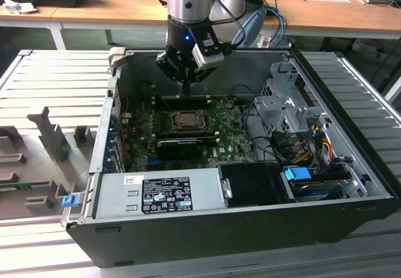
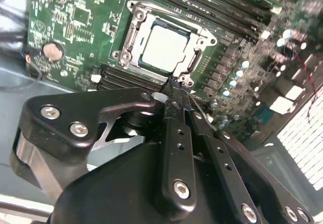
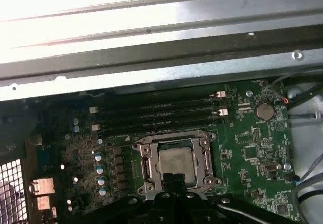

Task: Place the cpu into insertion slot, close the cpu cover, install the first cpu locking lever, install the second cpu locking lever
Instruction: 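Install the first cpu locking lever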

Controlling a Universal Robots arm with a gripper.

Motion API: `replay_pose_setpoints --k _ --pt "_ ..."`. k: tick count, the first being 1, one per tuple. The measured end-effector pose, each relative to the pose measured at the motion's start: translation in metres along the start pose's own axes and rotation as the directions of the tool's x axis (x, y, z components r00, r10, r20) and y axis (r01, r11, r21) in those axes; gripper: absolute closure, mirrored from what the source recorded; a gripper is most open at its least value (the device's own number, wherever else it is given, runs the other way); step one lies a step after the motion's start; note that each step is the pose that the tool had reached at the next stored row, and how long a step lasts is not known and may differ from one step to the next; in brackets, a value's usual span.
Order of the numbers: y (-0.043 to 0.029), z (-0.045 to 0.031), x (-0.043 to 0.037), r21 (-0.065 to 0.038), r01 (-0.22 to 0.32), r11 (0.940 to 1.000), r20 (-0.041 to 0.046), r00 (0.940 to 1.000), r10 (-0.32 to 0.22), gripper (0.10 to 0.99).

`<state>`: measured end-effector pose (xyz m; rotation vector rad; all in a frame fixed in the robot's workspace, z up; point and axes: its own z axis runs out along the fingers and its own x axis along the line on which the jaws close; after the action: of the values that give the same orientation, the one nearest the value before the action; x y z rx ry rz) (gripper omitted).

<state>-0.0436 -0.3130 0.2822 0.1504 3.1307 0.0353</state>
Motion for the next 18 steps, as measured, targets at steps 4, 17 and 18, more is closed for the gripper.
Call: replay_pose_setpoints --k 4,17,18 --pt "0.0000 0.0013 -0.0001 -0.001 0.094 0.9956 0.0012 0.9956 -0.094 0.980" --pt "-0.0023 0.0178 0.0190 0.002 0.118 0.9930 0.0120 0.9929 -0.118 0.980" --pt "-0.0023 0.0185 0.0195 0.008 0.118 0.9930 0.0122 0.9929 -0.118 0.980"
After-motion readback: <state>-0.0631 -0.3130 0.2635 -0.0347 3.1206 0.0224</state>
